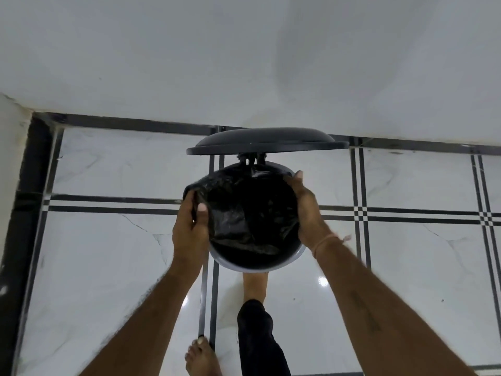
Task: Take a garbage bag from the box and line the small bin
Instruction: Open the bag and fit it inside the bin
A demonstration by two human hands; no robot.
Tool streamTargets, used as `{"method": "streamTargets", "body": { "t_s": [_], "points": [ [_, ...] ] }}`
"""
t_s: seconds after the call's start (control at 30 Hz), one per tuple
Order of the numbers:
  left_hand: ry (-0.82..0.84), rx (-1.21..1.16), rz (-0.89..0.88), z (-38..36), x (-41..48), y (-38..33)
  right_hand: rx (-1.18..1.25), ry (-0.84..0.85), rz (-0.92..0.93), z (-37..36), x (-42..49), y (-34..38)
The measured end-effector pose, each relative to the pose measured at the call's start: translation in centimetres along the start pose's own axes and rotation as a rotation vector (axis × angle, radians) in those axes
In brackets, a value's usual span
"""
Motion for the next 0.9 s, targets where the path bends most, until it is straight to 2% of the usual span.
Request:
{"method": "streamTargets", "body": {
  "t_s": [0.1,0.2,0.4,0.47,0.63,0.9],
  "points": [
    [0.038,0.084,-0.004,0.5,1.1,1.6,-0.067,-0.073,0.093,2.9,-0.2,0.4],
    [0.056,-0.028,0.117,1.0,1.3,2.8,-0.119,-0.094,0.163,4.5,-0.4,0.1],
    [-0.218,-0.417,0.383,0.6,2.1,3.8,-0.168,-0.132,0.239,5.3,-0.8,-0.8],
    [-0.231,-0.465,0.407,0.2,3.0,4.0,-0.176,-0.138,0.269,5.5,-0.5,-0.8],
    [-0.077,-0.330,0.248,-0.9,4.9,2.9,-0.167,-0.151,0.337,5.6,1.1,0.5],
    [0.107,0.079,-0.025,-1.9,9.0,1.8,-0.373,-0.247,0.364,5.6,4.1,2.0]
  ]
}}
Point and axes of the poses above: each hand's wrist, its own x-axis towards the middle knuckle, its own z-axis out of the back of the hand, y = z × x, the point moved 6 cm from there along x, towards the middle knuckle, and after that the axes turned 3 degrees about -y, right-handed, at the moved point
